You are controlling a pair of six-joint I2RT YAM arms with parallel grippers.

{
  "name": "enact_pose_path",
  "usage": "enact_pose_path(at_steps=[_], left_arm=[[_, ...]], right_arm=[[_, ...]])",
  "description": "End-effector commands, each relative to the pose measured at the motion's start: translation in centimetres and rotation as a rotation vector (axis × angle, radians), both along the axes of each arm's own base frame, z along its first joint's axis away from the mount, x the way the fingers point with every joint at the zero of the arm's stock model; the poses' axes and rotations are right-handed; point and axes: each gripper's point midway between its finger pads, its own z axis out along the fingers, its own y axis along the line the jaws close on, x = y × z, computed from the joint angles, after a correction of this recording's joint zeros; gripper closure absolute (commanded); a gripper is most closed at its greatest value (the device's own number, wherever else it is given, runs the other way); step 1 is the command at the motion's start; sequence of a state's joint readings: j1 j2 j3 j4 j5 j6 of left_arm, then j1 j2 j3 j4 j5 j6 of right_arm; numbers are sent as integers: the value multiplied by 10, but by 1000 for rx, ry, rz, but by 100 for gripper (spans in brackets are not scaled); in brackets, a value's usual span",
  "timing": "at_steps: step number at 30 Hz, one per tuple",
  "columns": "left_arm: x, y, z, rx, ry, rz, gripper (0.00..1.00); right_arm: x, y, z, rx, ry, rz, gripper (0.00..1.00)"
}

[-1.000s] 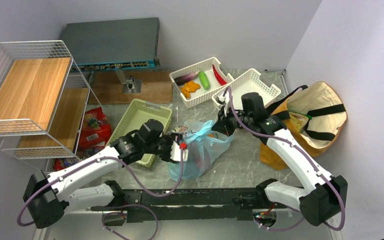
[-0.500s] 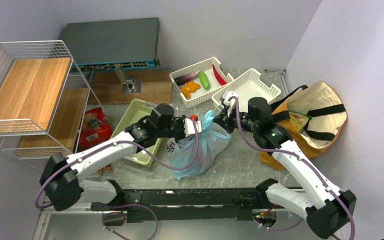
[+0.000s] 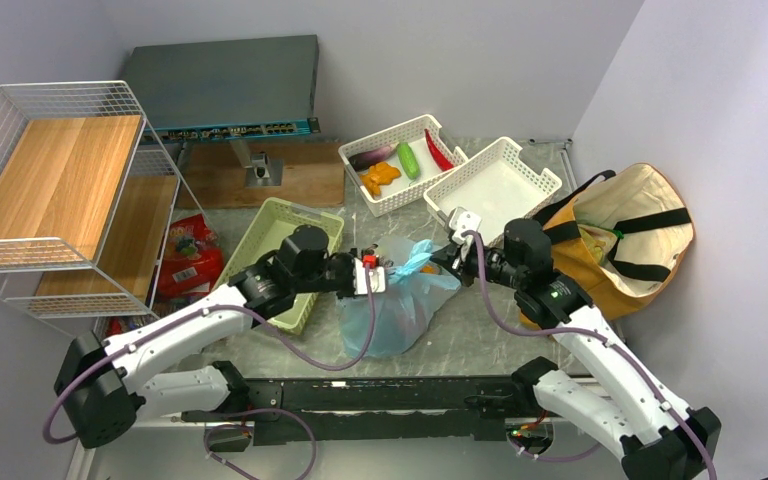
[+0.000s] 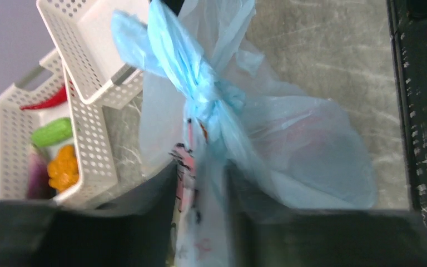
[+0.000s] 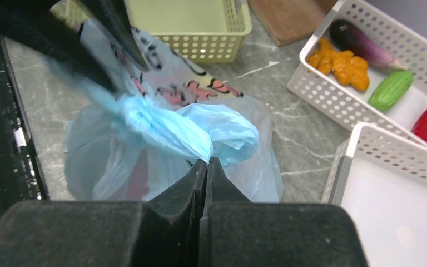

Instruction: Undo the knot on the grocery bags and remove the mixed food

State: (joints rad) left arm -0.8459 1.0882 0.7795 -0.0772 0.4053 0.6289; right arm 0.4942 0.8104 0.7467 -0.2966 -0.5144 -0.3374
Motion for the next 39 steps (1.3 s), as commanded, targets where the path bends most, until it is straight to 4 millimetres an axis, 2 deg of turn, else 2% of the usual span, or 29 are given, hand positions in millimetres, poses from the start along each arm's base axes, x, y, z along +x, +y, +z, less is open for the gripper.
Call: enact_pose_path(at_steps=[1, 3, 5, 7, 8, 9, 10, 11, 12, 17, 19, 21, 22, 23, 24, 25, 26, 27, 28, 29, 30, 31, 35, 37, 39], left_arm=[[2, -19, 16, -7, 61, -47, 36], [9, -28, 5, 18, 80, -54, 15], [14, -35, -6, 44, 80, -79, 12], [17, -40, -19, 67, 94, -96, 16], [18, -41, -25, 76, 116, -104, 22], [19, -41, -26, 73, 135, -103, 35], [21, -39, -24, 64, 152, -93, 58], [22, -36, -20, 49, 167, -82, 90], [27, -29, -13, 19, 182, -44, 100], [57, 27, 12, -110, 277, 202, 100], [50, 35, 13, -134, 279, 195, 100], [35, 29, 6, -142, 334, 156, 100], [30, 24, 3, -147, 383, 142, 100], [28, 17, 3, -154, 437, 131, 100], [29, 12, 3, -164, 490, 135, 100], [30, 6, 4, -181, 551, 143, 100], [32, 1, 5, -199, 598, 147, 100], [35, -2, 6, -215, 636, 158, 100], [37, -5, 5, -231, 685, 180, 100], [40, -8, 9, -262, 712, 190, 100], [43, -8, 9, -277, 726, 200, 100], [45, -8, 9, -292, 756, 219, 100], [57, 0, 5, -349, 858, 295, 100], [60, 2, 4, -364, 901, 300, 100], [58, 0, 6, -360, 910, 285, 100]], right_arm=[[17, 13, 29, 49, -138, 36, 100], [20, 19, 32, 53, -152, 57, 100], [22, 25, 37, 60, -164, 70, 100], [22, 30, 41, 65, -166, 82, 100], [22, 31, 42, 65, -164, 81, 100], [22, 31, 43, 60, -162, 79, 100], [22, 30, 45, 53, -161, 71, 100], [22, 27, 43, 38, -159, 59, 100], [21, 21, 40, 18, -157, 43, 100], [22, -30, 4, -107, -80, -77, 100], [31, -47, -8, -116, -35, -130, 100], [41, -47, -9, -95, 21, -159, 100], [44, -41, 0, -68, 48, -151, 90], [47, -35, 11, -33, 74, -144, 64], [49, -29, 20, 0, 102, -148, 49], [51, -26, 31, 29, 118, -156, 42], [50, -22, 40, 47, 133, -147, 39], [44, -18, 46, 54, 148, -124, 39], [39, -16, 53, 63, 161, -110, 48], [29, -13, 53, 69, 192, -86, 60], [17, -7, 53, 75, 216, -49, 66], [7, -1, 49, 76, 241, -19, 68], [-28, 31, 18, 55, 301, 54, 68], [-26, 39, -2, 52, 298, 33, 65], [-11, 40, -19, 48, 260, -30, 58]])
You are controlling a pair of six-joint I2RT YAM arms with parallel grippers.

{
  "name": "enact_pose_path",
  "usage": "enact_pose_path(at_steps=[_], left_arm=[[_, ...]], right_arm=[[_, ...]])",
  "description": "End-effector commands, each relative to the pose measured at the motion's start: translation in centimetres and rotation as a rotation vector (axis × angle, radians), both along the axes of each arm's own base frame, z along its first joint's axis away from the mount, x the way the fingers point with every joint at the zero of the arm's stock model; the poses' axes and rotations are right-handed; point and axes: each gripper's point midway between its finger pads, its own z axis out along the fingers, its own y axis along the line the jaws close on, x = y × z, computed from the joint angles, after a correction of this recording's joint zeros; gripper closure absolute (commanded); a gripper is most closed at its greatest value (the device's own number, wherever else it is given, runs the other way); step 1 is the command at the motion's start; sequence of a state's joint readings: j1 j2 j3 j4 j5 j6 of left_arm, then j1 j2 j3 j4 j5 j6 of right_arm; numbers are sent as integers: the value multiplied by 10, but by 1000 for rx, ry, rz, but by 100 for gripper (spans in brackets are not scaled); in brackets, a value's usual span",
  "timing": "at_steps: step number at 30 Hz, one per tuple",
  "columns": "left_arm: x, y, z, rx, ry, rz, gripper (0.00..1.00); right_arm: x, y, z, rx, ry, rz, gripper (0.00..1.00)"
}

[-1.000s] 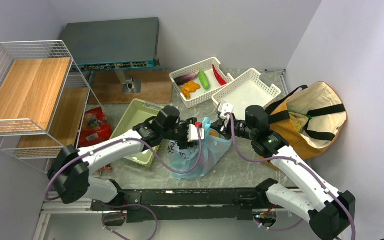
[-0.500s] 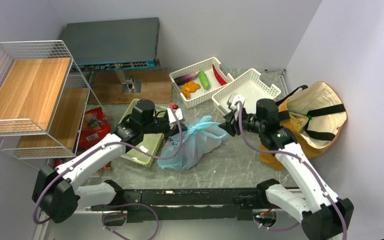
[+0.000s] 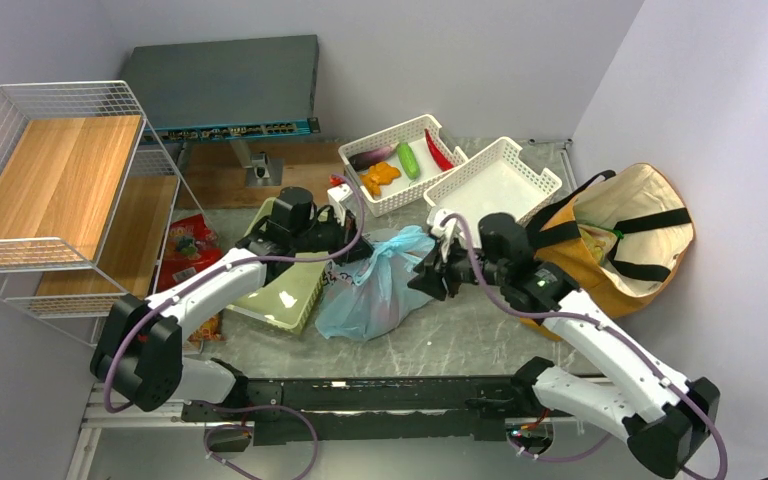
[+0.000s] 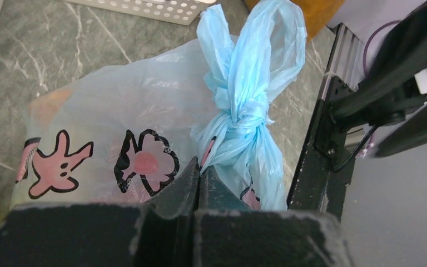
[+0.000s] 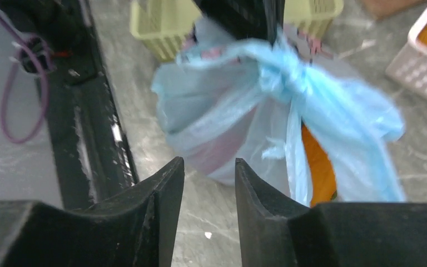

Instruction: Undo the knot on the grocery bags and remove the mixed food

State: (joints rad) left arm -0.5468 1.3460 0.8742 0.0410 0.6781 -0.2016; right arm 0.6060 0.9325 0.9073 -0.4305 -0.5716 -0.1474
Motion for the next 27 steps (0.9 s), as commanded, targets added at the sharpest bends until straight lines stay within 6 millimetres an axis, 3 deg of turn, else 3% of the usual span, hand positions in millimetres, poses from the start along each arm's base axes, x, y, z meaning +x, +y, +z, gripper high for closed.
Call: enact_pose_path(at_steps=[1, 4, 7, 10, 14, 16, 18, 21, 23, 25, 26, 27], left_arm=[[3, -8, 23, -93, 42, -13, 100], [2, -7, 23, -79, 37, -28, 100], [0, -7, 23, -76, 28, -41, 100], [-2, -6, 21, -68, 35, -48, 100], [0, -7, 21, -73, 37, -47, 100], [2, -7, 22, -82, 47, -41, 100], [4, -8, 24, -93, 53, -35, 100], [7, -11, 28, -112, 54, -25, 100], [9, -11, 27, -112, 52, -19, 100], [11, -10, 25, -98, 48, -15, 100], [13, -8, 23, -79, 42, -5, 100], [16, -5, 20, -52, 30, 10, 100]], right_arm=[[30, 2, -37, -17, -21, -164, 53], [56, 1, -38, -29, -106, -230, 48], [68, 5, -32, -14, -162, -247, 44], [70, 11, -23, 24, -207, -221, 39], [67, 22, -27, 34, -185, -161, 29], [63, 29, -35, 31, -153, -115, 24], [59, 34, -47, 9, -102, -76, 26], [59, 33, -80, -47, -33, -84, 30], [65, 33, -93, -55, -29, -105, 42], [72, 34, -95, -54, -12, -134, 73], [74, 33, -94, -57, 3, -139, 97], [77, 33, -86, -58, 1, -147, 100]])
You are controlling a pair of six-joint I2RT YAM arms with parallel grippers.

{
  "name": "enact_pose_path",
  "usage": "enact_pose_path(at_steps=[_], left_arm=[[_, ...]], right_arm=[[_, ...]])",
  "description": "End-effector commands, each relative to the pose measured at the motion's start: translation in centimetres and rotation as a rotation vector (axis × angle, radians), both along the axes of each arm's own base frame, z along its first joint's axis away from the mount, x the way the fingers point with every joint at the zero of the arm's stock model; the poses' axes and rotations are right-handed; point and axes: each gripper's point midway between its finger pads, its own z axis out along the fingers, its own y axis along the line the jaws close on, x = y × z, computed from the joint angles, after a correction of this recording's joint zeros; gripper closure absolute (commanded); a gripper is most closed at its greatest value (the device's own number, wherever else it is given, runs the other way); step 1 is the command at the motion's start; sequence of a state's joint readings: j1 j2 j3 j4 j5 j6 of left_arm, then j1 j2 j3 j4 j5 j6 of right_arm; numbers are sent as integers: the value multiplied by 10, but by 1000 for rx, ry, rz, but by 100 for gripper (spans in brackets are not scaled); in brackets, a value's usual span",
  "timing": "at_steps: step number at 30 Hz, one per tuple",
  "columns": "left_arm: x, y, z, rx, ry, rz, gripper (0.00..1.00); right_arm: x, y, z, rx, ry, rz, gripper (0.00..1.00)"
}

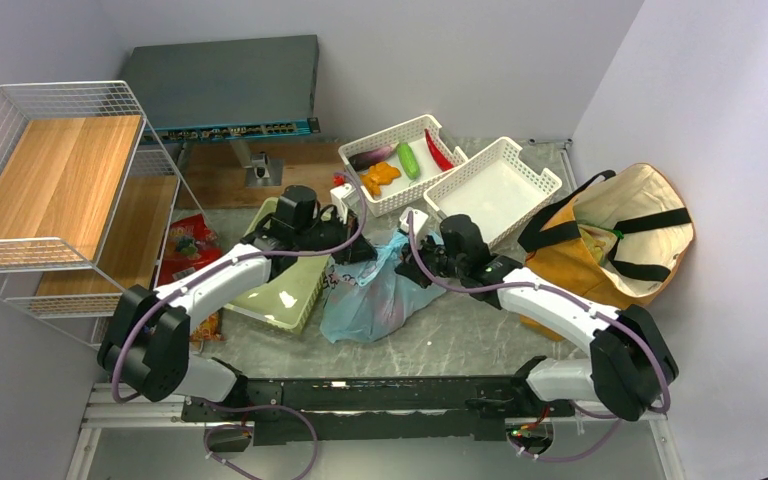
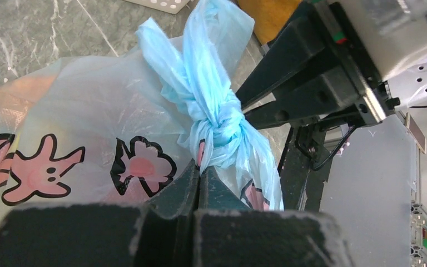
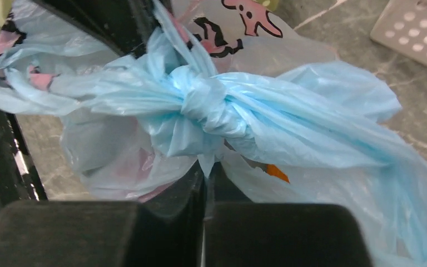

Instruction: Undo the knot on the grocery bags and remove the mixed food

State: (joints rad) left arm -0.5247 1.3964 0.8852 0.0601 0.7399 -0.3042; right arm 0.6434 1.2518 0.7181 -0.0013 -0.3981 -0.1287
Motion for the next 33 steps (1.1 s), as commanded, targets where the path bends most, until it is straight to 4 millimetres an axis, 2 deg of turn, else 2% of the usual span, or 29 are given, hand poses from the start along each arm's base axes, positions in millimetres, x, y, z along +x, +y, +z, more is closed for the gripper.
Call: enact_pose_path(at_steps=[1, 2, 4, 7, 9, 11, 13, 18, 21, 23, 24, 26, 28, 29, 30, 31, 33], left_arm=[[21, 4, 25, 18, -120, 36, 100], [26, 14, 19, 72, -126, 71, 100], [45, 41, 19, 153, -176, 170, 100], [69, 88, 17, 249, -221, 335, 100], [71, 107, 10, 280, -206, 377, 100], [65, 112, 3, 304, -189, 359, 100], [57, 107, -1, 285, -179, 320, 100], [37, 94, -1, 271, -261, 199, 100], [35, 99, -5, 305, -326, 193, 100], [32, 97, -1, 298, -383, 151, 100], [28, 91, 6, 279, -432, 107, 100], [23, 75, 25, 225, -515, 44, 100], [13, 55, 39, 196, -567, -59, 99], [11, 45, 46, 186, -583, -99, 98], [10, 36, 49, 173, -571, -136, 96], [11, 29, 60, 152, -571, -154, 96], [14, 20, 64, 128, -527, -167, 96]], right_arm=[[15, 1, 28, 35, -31, -32, 100], [14, -5, 32, 20, -32, -40, 100], [9, -25, 30, -53, -39, -58, 100], [-7, -66, 10, -186, -26, -52, 100], [-20, -93, -5, -257, -5, -46, 100], [-30, -115, -16, -309, 8, -41, 100], [-36, -131, -22, -346, 15, -41, 100], [-44, -147, -21, -371, -14, -23, 100], [-44, -151, -12, -378, -31, -9, 100], [-50, -145, -3, -366, -28, 57, 100], [-55, -134, 11, -317, -23, 108, 89], [-48, -114, 49, -208, -34, 116, 52], [-34, -94, 89, -117, -75, 99, 32], [-28, -82, 105, -82, -103, 89, 27], [-22, -74, 118, -67, -144, 90, 24], [-17, -65, 128, -58, -184, 96, 23], [-10, -47, 136, -64, -260, 127, 21]])
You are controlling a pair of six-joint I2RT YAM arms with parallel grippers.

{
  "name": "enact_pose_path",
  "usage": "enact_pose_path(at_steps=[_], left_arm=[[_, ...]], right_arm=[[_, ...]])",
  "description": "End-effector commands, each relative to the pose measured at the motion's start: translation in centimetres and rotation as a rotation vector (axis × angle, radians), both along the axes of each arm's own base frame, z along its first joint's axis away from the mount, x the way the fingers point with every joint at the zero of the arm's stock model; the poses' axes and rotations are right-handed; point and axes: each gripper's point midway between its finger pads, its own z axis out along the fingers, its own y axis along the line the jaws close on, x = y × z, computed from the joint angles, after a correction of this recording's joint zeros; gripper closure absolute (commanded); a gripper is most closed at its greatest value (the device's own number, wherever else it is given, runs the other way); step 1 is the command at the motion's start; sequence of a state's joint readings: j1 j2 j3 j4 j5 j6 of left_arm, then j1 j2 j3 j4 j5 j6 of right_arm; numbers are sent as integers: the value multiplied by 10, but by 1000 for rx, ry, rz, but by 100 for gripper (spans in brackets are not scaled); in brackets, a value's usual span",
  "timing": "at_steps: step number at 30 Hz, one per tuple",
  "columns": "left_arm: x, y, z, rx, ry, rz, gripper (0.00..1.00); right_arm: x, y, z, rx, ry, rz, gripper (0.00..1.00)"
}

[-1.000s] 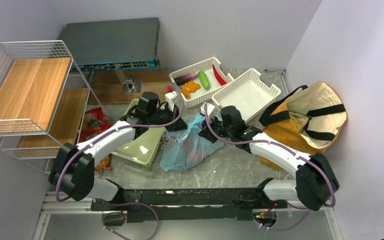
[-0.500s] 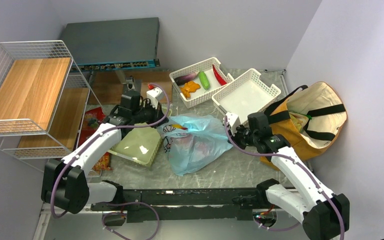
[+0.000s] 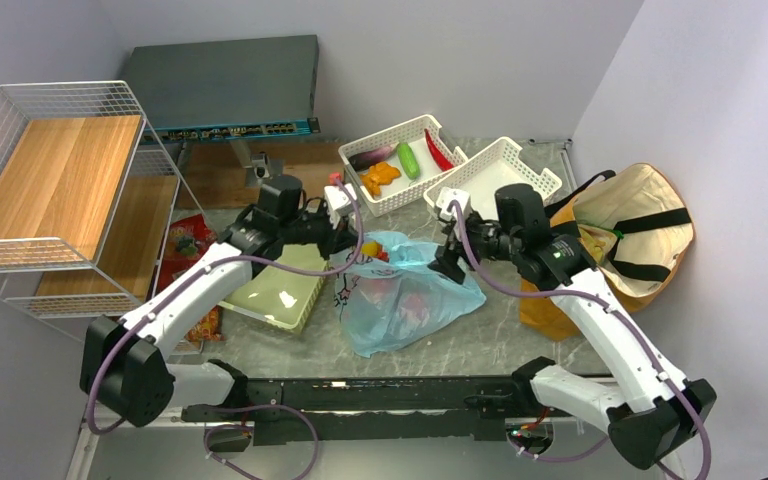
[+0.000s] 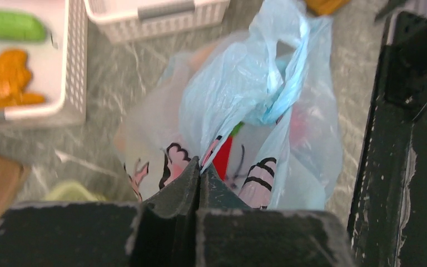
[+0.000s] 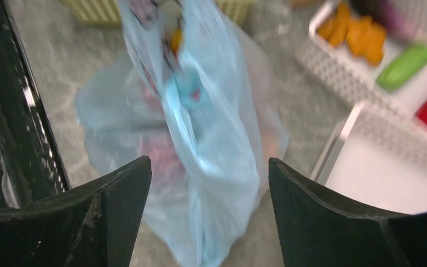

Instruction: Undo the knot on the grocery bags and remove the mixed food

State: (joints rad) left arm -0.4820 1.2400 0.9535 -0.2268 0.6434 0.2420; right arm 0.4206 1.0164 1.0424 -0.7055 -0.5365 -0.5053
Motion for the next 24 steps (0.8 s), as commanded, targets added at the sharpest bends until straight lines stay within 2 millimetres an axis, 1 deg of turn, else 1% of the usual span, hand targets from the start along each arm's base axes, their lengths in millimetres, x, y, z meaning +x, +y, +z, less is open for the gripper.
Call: enact_pose_path(at_steps=[1, 2, 3, 5, 7, 9, 10, 11, 12, 14, 15, 16, 17, 18, 19, 21, 22, 23, 24], left_arm=[[5, -29, 41, -79, -39, -119, 97], [8, -30, 41, -84, -28, -114, 97], [10, -31, 40, -86, -17, -112, 98], [12, -34, 40, -95, -2, -110, 98], [15, -36, 35, -87, 25, -111, 98], [17, -35, 30, -79, 47, -115, 98], [18, -35, 28, -75, 50, -123, 99], [20, -34, 27, -67, 45, -122, 99], [24, -30, 26, -61, 43, -103, 100], [39, -13, 27, -74, 54, -49, 99], [48, -3, 28, -80, 58, -22, 96], [55, 8, 31, -67, 45, -9, 87], [58, 14, 35, -40, 20, -12, 74], [56, 17, 43, -15, -23, -31, 66], [52, 18, 54, -12, -66, -45, 58], [45, 17, 84, -32, -156, -43, 42], [37, 13, 98, -39, -205, -55, 33], [29, 11, 109, -36, -260, -66, 28], [18, 6, 115, -30, -308, -86, 24]], right_arm=[[14, 47, 37, 72, -145, 89, 21], [13, 52, 34, 53, -163, 122, 21], [14, 56, 25, 32, -164, 149, 21], [14, 59, 7, -8, -165, 192, 22], [17, 56, -13, -59, -176, 210, 22], [27, 50, -33, -112, -203, 183, 24], [35, 47, -40, -138, -217, 148, 32], [42, 43, -44, -157, -225, 122, 51], [45, 39, -47, -179, -222, 101, 67], [45, 32, -40, -180, -205, 76, 96], [40, 31, -31, -154, -198, 73, 100], [35, 30, -20, -118, -190, 71, 100], [27, 31, -11, -83, -174, 77, 100], [21, 34, -1, -44, -159, 76, 100], [16, 36, 7, -6, -143, 71, 100], [11, 43, 18, 66, -70, 41, 100], [10, 47, 23, 94, -28, 26, 100], [10, 51, 28, 128, 20, 6, 100], [11, 54, 35, 168, 65, -10, 100]])
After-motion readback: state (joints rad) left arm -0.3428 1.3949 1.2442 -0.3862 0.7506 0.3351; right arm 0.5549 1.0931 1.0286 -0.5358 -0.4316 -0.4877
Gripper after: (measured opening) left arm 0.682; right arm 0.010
